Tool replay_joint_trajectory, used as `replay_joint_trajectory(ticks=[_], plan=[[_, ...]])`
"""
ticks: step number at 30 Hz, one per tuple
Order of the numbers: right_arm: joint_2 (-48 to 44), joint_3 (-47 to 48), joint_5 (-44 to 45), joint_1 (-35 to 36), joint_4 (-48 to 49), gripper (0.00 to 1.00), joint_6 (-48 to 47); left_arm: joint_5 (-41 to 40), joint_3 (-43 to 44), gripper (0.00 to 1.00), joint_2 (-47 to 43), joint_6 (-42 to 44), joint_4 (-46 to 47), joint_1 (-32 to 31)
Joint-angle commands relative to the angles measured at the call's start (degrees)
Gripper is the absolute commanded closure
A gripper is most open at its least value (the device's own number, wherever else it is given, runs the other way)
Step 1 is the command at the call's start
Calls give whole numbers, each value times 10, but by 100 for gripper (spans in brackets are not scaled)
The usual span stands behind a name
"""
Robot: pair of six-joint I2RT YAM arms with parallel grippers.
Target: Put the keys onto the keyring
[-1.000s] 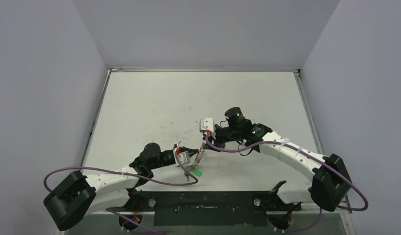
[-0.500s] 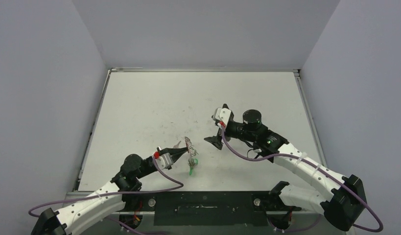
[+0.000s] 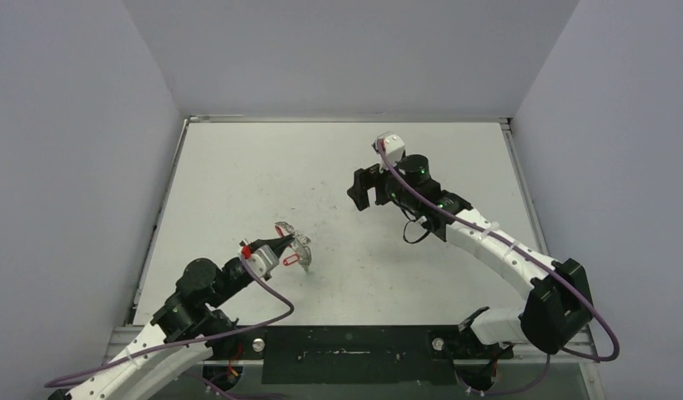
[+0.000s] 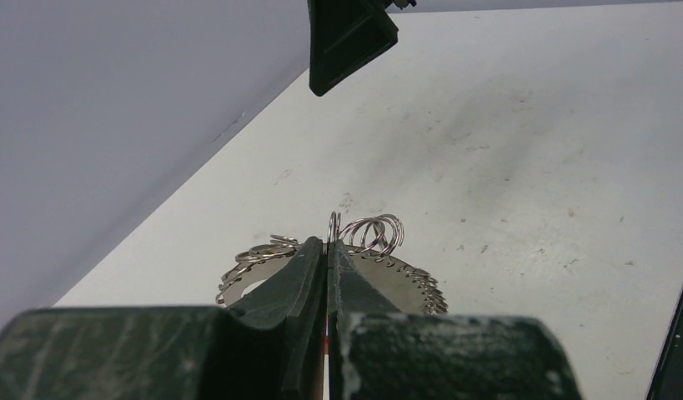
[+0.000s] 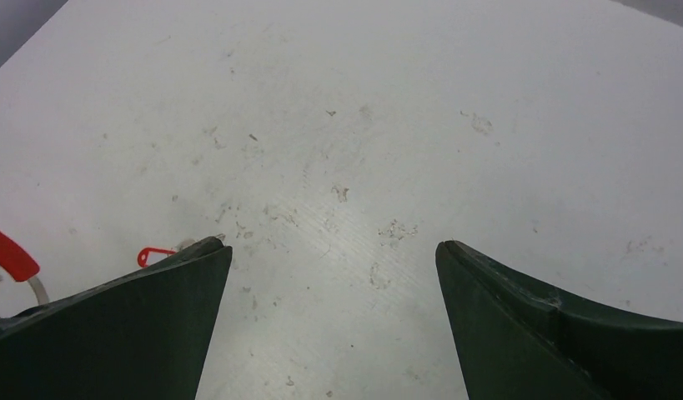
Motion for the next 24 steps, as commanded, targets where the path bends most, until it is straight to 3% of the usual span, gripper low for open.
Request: replay_joint_trajectory(ticks=[1,9,13,24], plan=[[61,75,46,2,-86,0,82,-75,72,100,-18,49,-116,-1],[151,129,193,113,-156,7,104,-176,161,100,-65,111,-301,-1],[230,167,207,158,-179,18,128,-213,173,100,-114,118,-339,-1],[422,338,252,296,-257,24,156,-218,196,100,-156,113,-413,0]])
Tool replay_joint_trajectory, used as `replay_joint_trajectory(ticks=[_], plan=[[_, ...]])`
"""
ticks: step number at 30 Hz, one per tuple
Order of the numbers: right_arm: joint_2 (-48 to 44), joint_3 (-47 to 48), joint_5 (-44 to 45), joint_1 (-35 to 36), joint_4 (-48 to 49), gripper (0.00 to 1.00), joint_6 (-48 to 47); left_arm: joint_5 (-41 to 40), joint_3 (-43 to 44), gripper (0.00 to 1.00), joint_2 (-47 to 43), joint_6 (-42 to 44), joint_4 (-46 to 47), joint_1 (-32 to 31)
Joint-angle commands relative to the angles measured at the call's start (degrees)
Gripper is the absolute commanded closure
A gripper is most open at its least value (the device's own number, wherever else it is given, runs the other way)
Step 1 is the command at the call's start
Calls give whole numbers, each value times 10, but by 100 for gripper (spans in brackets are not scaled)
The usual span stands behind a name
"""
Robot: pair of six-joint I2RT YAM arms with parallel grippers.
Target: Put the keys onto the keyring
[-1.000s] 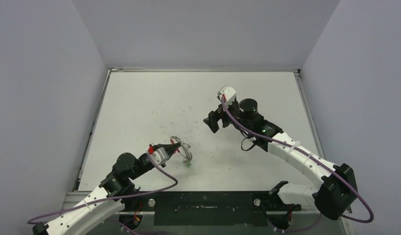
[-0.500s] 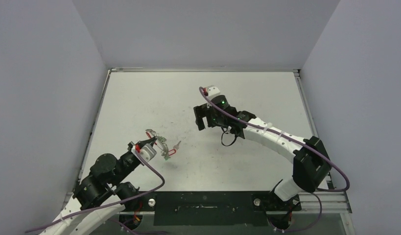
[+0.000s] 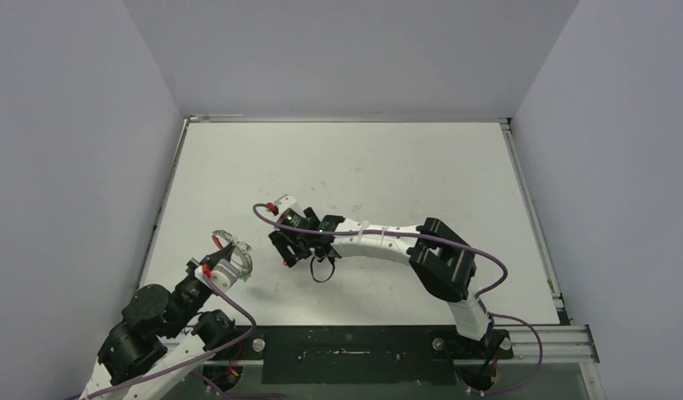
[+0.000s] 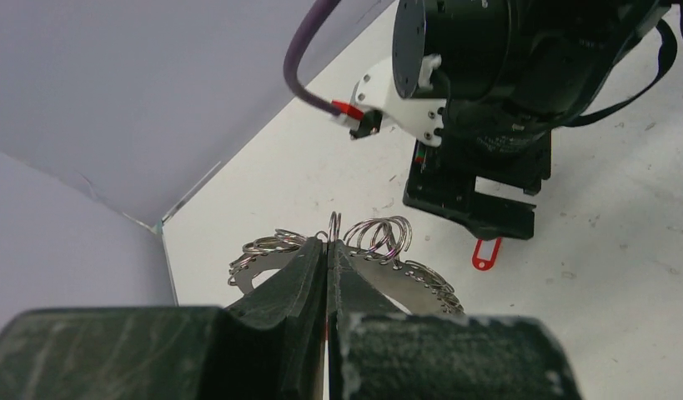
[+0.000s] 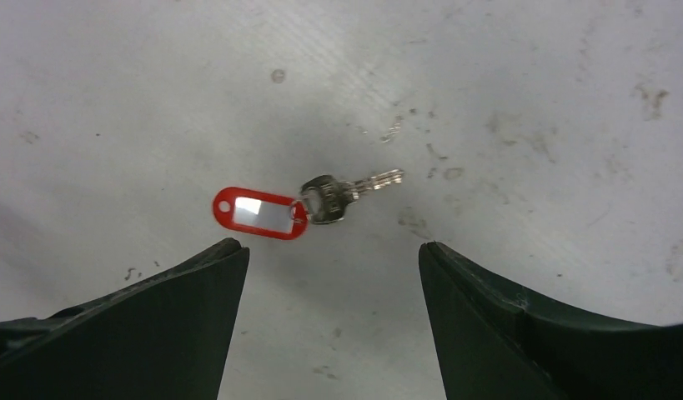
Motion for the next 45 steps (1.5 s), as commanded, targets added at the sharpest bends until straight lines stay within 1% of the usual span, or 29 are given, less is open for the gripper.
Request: replay_joint_trajectory(ticks=[1,7,12,15,17,20,23,29,31,33,35,38,45], plan=[[37,60,28,31,-34,24,29,-3,23,100,1,1,-18,0],[66,83,29,34,-38,32,53,3,16,100,-1,1,-22,0],[73,85,12,32,-23,34,57,7,12,100,-1,1,-22,0],[85,95,0,33,-18,39,62,10,8,100,1,-2,-22,0],[96,107,0,32,-25,45,64,11,6,100,0,-4,-21,0],[109,121,-2,31,-32,52,70,14,3,100,0,-4,-21,0],[120,129,0,29,-36,62,76,16,2,100,1,-4,-21,0],[130,133,23,29,-51,64,85,24,2,100,1,-4,-23,0],[133,134,23,28,-54,68,85,27,2,100,1,-5,-23,0],[137,136,24,27,-58,75,84,29,2,100,2,-4,-22,0],[137,135,26,28,-61,87,85,29,2,100,2,-4,-23,0],[127,129,30,26,-61,100,83,32,2,100,2,-4,-23,0],[56,84,11,2,-46,100,69,53,2,100,23,-10,-12,0]])
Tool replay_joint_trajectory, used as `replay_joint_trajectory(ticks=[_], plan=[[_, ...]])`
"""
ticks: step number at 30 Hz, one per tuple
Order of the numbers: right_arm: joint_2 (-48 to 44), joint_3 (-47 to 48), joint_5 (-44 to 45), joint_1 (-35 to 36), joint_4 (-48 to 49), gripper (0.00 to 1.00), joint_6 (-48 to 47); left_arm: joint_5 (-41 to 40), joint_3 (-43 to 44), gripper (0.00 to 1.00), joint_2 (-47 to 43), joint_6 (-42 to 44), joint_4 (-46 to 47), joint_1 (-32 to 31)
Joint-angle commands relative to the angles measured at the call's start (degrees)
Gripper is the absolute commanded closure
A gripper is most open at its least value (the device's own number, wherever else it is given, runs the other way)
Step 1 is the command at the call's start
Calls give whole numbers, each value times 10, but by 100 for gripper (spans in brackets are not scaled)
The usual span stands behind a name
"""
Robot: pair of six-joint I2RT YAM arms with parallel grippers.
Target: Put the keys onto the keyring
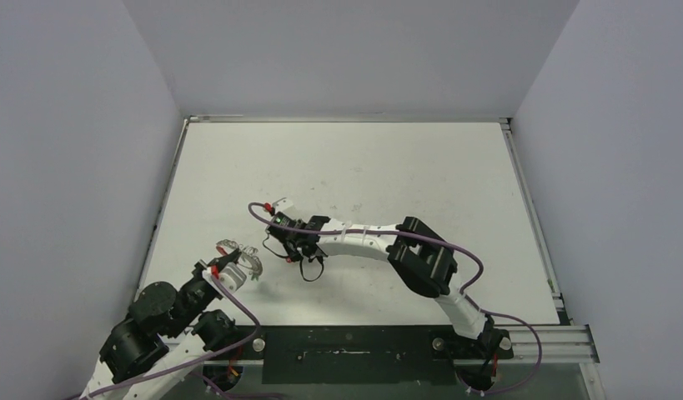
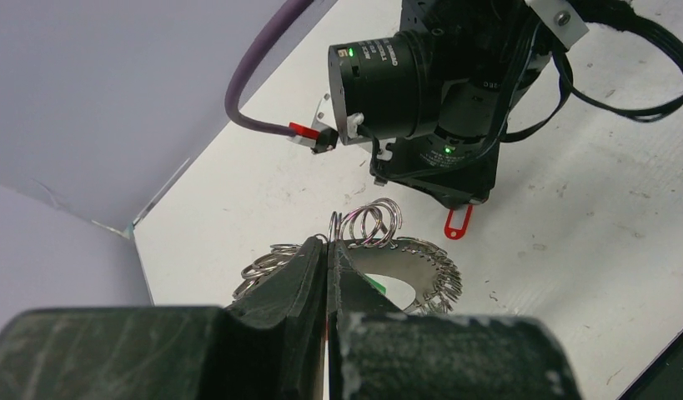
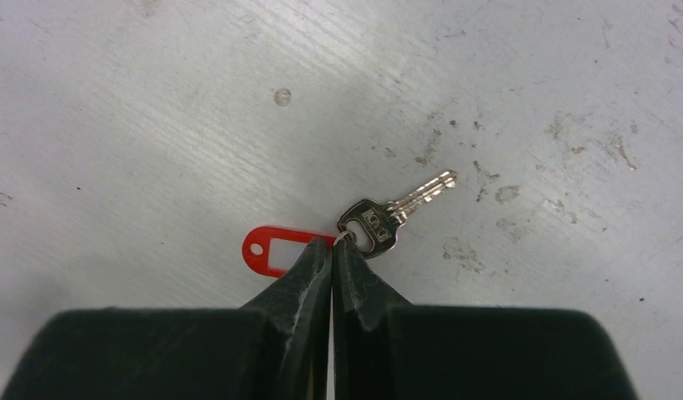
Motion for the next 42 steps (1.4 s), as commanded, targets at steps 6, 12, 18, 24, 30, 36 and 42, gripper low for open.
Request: replay_joint_trajectory(ticks=[6,12,18,24,30,36,42], plan=[[-151,-92,-68,-83,13,100,-32,56,12,100,84,-29,31,0],[-260,-187,-120,-147,39,100,-70,89,11,100,185,-55,69,0],[-359,-256,-207,-208,42,100,-114,154,-46,100,253,-103,213,0],[-429,-298,-278,-230,22,100,-182,210,-110,100,314,-143,376,-1],[-467,-322,-358,-231,31,100,-215,247,-143,100,374,-166,505,-1],[-457,-339,-430,-213,63,100,-215,256,-166,100,415,-202,583,-1],[-426,-327,-449,-171,69,100,-228,257,-186,100,422,-212,615,-1]])
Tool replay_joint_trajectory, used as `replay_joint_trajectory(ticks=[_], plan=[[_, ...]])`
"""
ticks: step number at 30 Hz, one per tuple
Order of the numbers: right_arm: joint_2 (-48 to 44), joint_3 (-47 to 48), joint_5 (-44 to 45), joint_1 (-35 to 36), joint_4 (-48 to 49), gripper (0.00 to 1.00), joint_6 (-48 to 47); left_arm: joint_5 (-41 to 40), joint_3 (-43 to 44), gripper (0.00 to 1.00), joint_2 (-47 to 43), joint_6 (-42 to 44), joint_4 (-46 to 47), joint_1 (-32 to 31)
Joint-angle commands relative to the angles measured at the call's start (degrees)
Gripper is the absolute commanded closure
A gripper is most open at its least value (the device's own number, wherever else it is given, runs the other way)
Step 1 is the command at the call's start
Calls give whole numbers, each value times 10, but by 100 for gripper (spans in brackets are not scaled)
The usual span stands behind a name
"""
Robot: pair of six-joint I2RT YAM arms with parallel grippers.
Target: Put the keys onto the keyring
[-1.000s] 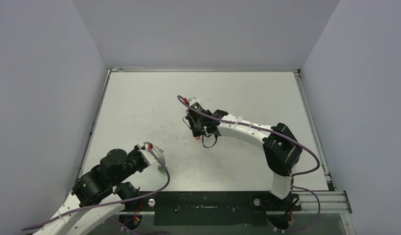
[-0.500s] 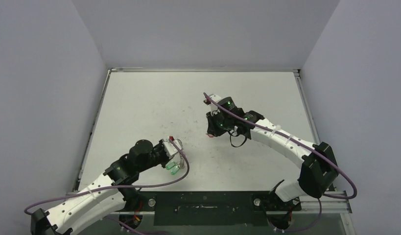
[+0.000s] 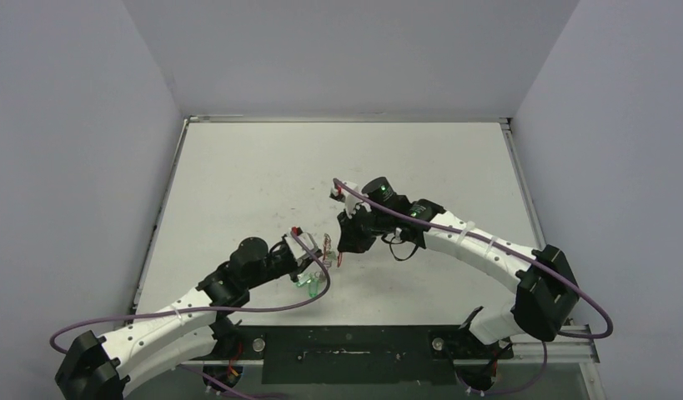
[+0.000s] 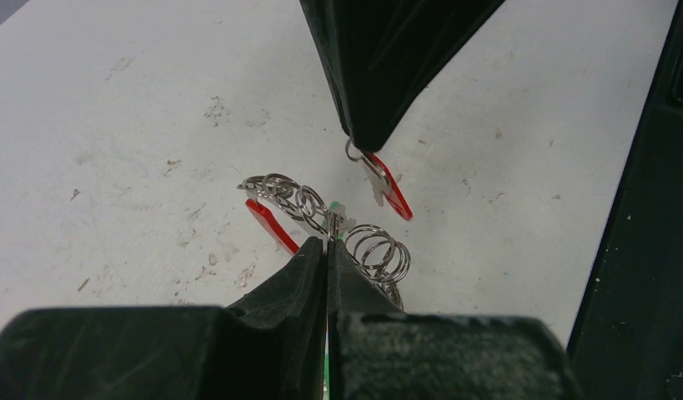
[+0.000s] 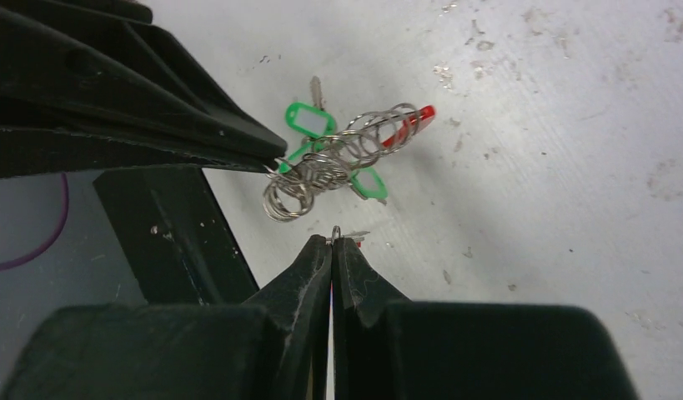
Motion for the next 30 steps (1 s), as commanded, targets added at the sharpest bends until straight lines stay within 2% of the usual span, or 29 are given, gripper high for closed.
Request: replay_joint_trajectory(ticks=[1,11,30], plan=[[20,14,-37,31,34,100,-17,15,-3,100,-3,-20,78,-2],[29,30,-43,59,45,100,-20,19,-15,100,-21,-24,76,-1],[25,59,-2,62,50,100,-23,31,-15,100,-15,-24,76,-1]])
